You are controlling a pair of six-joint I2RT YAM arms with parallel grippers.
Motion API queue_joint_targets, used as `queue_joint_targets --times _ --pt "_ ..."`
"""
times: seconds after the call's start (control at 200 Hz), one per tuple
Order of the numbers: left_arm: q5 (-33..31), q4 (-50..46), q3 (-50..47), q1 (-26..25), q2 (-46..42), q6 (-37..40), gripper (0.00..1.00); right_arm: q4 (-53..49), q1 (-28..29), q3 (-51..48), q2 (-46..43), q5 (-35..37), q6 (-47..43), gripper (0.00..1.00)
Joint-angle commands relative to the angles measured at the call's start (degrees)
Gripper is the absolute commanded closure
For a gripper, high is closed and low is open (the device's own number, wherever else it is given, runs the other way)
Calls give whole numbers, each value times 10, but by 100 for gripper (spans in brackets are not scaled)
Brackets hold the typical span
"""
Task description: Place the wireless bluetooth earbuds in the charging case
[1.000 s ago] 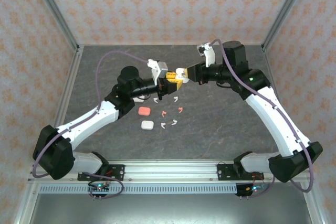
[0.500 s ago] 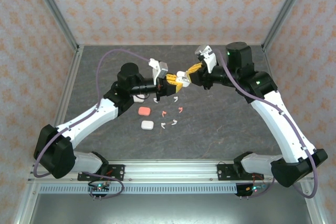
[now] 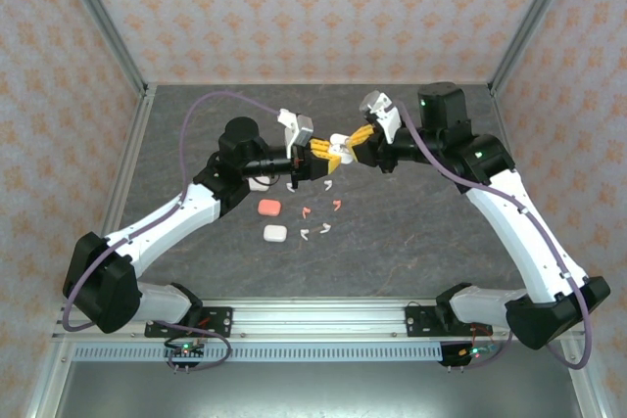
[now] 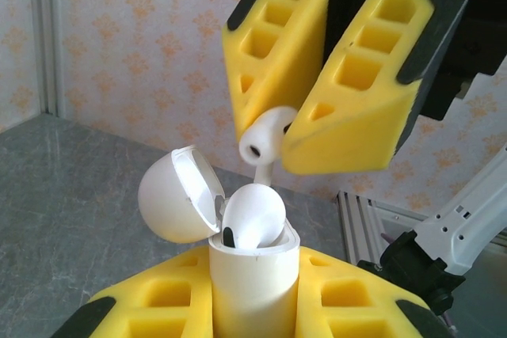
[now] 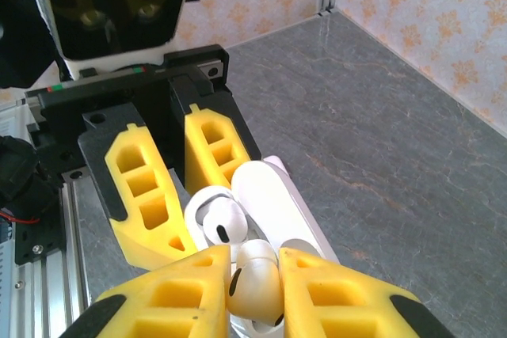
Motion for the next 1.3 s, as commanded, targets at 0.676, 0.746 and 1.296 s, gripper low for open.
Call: queue_joint_targets --times 0.676,0.746,1.296 --pt "20 69 21 5 8 -31 100 19 -43 -34 -5 -107 12 81" --pt "20 69 20 4 7 -31 100 17 -43 -35 -2 -108 11 81" --pt "20 69 17 3 6 -31 100 35 -46 -28 4 -82 32 69"
